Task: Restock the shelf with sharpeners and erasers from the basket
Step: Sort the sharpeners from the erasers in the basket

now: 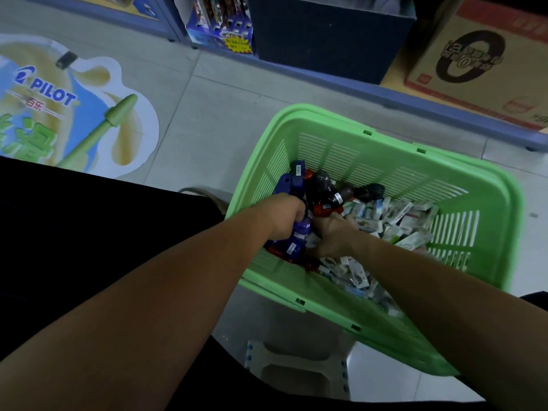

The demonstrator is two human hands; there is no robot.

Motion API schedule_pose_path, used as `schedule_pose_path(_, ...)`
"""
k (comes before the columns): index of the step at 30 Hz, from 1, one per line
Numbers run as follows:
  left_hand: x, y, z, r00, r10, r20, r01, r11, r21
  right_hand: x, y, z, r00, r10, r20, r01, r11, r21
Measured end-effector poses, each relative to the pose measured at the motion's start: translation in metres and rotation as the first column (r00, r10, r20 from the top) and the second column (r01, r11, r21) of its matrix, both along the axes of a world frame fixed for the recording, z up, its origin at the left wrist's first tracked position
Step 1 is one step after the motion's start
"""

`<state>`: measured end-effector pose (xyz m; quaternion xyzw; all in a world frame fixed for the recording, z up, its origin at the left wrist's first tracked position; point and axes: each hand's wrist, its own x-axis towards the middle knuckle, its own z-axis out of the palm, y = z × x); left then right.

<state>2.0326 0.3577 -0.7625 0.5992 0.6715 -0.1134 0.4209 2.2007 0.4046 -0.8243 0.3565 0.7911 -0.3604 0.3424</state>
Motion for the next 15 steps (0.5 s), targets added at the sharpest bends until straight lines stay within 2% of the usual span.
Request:
schedule_pose_path(3, -0.001, 0.0, -0.002, 1.0, -0.01, -0.009, 0.01, 1.0, 0.004, 0.002, 0.01, 0.009, 0.998, 0.041, 0.045, -0.032, 0.984, -0.174)
schedule_pose_path(7, -0.003, 0.001, -0.002, 0.999, -0.037, -0.024, 0.037, 0.999, -0.015, 0.017, 0.021, 0.03, 0.991, 0.115, 0.068, -0.096, 0.967, -0.236)
schedule_pose_path(12, -0.002, 0.004, 0.005, 0.995, -0.091, -0.043, 0.089, 0.995, -0.035, 0.037, 0.022, 0.058, 0.978, 0.2, 0.054, -0.183, 0.956, -0.227)
schedule_pose_path(15, 0.009, 0.007, 0.011, 0.974, -0.193, -0.12, 0.201, 0.978, 0.06, 0.054, 0.009, 0.065, 0.965, 0.261, 0.003, -0.259, 0.959, -0.115)
